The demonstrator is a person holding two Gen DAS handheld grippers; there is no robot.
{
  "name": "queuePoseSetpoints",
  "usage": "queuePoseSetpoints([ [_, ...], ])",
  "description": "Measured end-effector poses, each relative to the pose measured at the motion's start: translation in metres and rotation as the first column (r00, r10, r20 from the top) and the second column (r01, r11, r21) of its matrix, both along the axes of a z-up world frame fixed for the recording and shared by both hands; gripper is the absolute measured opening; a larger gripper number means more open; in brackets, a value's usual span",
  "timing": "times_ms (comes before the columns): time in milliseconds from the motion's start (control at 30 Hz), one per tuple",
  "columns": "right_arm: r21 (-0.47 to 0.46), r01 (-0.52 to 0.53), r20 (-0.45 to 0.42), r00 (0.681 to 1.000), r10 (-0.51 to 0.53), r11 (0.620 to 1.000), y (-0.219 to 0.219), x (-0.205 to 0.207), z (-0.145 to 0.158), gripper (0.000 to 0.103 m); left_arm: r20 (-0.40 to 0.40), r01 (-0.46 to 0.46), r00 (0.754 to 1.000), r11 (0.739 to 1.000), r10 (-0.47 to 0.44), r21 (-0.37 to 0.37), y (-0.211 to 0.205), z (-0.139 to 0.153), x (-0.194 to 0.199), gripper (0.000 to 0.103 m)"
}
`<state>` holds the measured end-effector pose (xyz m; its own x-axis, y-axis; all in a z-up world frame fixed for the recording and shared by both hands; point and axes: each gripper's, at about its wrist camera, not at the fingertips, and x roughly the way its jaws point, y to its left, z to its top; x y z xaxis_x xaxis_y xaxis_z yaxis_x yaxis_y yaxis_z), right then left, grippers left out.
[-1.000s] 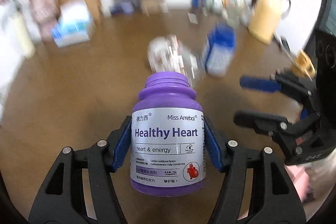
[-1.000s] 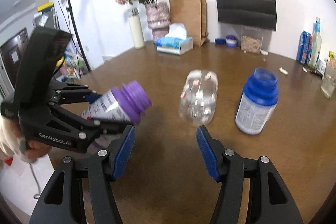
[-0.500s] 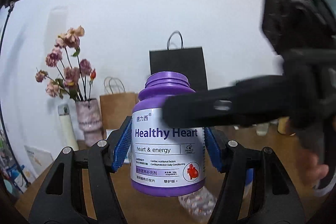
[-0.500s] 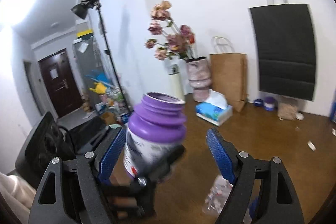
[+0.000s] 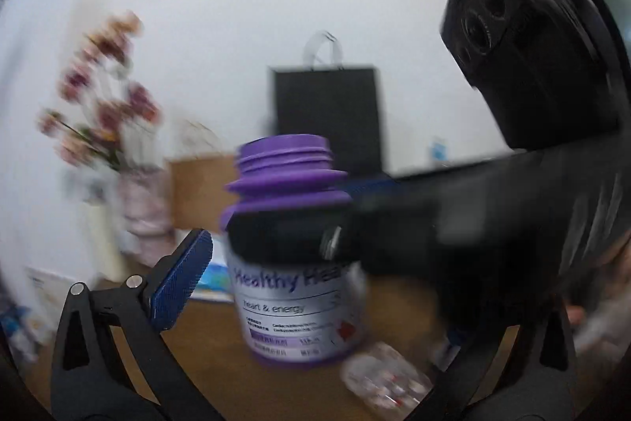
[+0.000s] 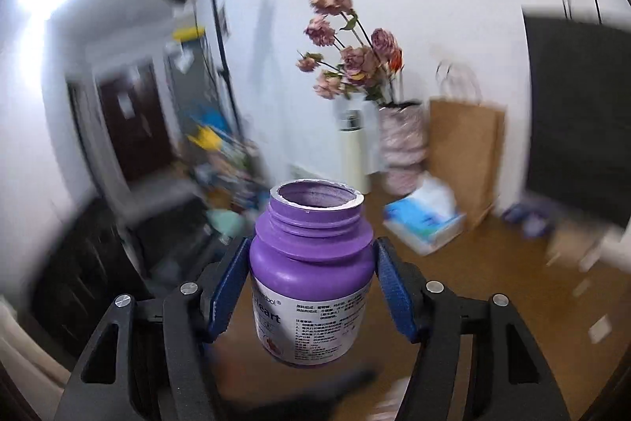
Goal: Flip cup upright
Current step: 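Lift the bottle with the left tool while the right tool grasps its body, then lower the bottle upright onto the table with the right tool and open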
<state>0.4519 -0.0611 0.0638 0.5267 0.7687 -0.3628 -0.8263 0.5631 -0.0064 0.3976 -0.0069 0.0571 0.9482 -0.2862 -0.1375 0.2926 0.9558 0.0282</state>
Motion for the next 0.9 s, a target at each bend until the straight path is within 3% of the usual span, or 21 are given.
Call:
queuePoseSetpoints([
  [67,-0.067,0.011,0.129,0.992,-0.002,0.998,0.005,0.0,-0.016,0.068,-0.072,0.102,0.992,0.994,-0.106,-0.047,0.012,-0.005,0.013,0.095],
  [100,-0.057,0.019,0.13,0.991,-0.011,0.998,0.002,0.005,-0.021,0.068,-0.095,0.115,0.988,0.993,-0.118,-0.039,0.013,-0.009,0.019,0.085],
  [133,-0.038,0.02,0.119,0.993,-0.015,0.999,-0.002,0.015,-0.027,0.069,-0.104,0.098,0.989,0.994,-0.101,-0.038,0.015,-0.013,0.024,0.062],
  [167,-0.032,0.023,0.121,0.992,-0.019,0.999,-0.006,0.021,-0.031,0.068,-0.129,0.089,0.987,0.995,-0.095,-0.046,0.018,-0.017,0.033,0.059],
  [233,-0.003,0.004,0.088,0.996,-0.004,1.0,-0.015,0.039,-0.045,0.069,-0.179,0.111,0.976,0.992,-0.121,-0.068,0.021,-0.026,0.049,0.06],
  [433,0.04,-0.013,0.053,0.999,0.011,0.999,-0.03,0.064,-0.069,0.069,-0.21,0.091,0.973,0.994,-0.1,-0.051,0.009,-0.044,0.061,0.06],
  [533,0.016,0.006,0.045,0.999,-0.007,1.0,-0.033,0.064,-0.073,0.069,-0.215,0.093,0.971,0.993,-0.105,-0.065,0.005,-0.05,0.062,0.06],
  [633,0.065,0.035,0.036,0.999,-0.038,0.997,-0.042,0.049,-0.073,0.069,-0.195,0.104,0.974,0.992,-0.116,-0.073,0.0,-0.046,0.046,0.06],
  [733,0.055,0.028,0.072,0.997,-0.032,0.998,-0.046,0.019,-0.078,0.069,-0.199,0.12,0.972,0.992,-0.127,-0.049,-0.005,-0.049,0.019,0.06],
  [900,0.041,-0.046,0.027,0.999,0.045,0.998,-0.045,-0.025,-0.102,0.069,-0.361,0.116,0.924,0.992,-0.124,-0.044,-0.006,-0.074,-0.011,0.06],
])
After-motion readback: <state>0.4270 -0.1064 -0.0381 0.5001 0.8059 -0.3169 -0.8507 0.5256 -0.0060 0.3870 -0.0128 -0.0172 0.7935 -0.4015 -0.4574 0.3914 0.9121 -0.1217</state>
